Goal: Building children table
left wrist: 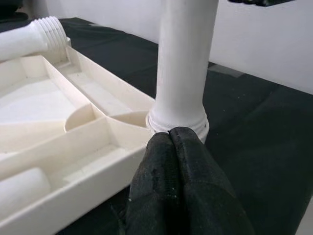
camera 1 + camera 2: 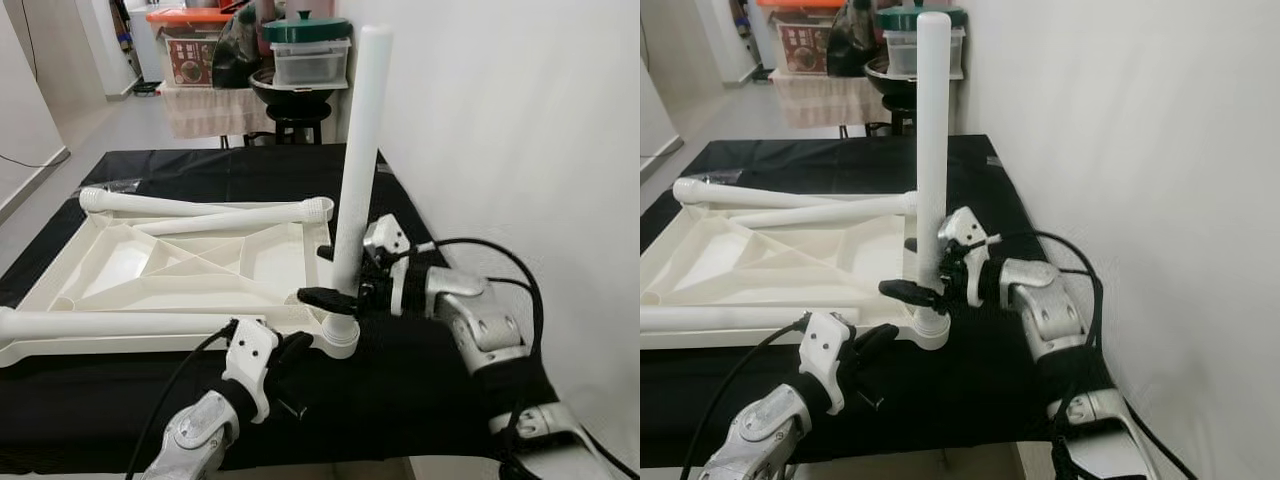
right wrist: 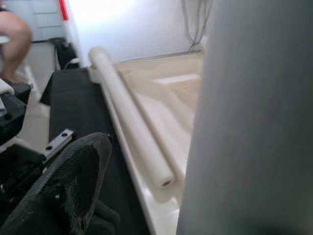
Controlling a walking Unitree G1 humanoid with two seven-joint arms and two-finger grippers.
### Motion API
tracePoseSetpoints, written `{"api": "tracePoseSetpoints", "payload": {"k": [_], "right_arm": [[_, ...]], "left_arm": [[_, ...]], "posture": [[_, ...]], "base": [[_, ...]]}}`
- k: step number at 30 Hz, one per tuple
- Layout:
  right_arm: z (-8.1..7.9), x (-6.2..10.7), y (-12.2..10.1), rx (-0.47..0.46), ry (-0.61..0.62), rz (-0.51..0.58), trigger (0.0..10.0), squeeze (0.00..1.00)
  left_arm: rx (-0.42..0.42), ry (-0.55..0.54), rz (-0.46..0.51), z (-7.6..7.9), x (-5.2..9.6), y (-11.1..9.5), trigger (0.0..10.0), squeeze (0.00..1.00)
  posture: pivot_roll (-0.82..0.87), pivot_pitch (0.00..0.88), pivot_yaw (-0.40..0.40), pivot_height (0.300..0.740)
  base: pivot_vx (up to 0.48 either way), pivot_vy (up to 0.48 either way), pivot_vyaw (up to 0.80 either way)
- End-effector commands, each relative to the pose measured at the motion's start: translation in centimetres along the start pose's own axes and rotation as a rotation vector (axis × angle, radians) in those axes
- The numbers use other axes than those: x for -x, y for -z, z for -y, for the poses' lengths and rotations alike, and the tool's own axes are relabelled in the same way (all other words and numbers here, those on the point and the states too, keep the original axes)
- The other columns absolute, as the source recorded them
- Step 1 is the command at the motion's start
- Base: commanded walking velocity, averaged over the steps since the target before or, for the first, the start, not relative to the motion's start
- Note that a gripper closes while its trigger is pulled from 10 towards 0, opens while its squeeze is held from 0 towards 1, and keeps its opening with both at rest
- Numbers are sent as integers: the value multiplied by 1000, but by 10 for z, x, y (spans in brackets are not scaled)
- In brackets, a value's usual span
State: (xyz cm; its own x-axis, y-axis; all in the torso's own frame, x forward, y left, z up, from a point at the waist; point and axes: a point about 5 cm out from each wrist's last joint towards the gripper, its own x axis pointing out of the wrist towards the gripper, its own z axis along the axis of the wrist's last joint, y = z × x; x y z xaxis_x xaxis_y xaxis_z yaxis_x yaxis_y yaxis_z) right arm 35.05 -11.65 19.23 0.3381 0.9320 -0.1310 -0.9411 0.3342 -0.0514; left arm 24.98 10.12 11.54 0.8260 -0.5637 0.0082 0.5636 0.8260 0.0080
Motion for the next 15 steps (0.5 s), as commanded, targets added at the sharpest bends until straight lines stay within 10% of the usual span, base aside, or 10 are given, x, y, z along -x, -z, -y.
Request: {"api": "tracePoseSetpoints", "payload": {"k": [1,2,15], "right_arm": [[4,2,0,0,-8,11,9059,0],[7,3,-1,-7,5,17,0,0],[12,9,9,-5,50,7,0,0]], "left_arm": [[7,1,-5,0,0,2,10000,0],[8,1,-5,1,0,3,10000,0],[15,6,-6,1,1,3,10000,0]], "posture": [[44,0,-43,740],[44,0,-43,740],[42,0,-40,740]], "base": [[0,0,0],[0,0,0],[0,0,0]]}}
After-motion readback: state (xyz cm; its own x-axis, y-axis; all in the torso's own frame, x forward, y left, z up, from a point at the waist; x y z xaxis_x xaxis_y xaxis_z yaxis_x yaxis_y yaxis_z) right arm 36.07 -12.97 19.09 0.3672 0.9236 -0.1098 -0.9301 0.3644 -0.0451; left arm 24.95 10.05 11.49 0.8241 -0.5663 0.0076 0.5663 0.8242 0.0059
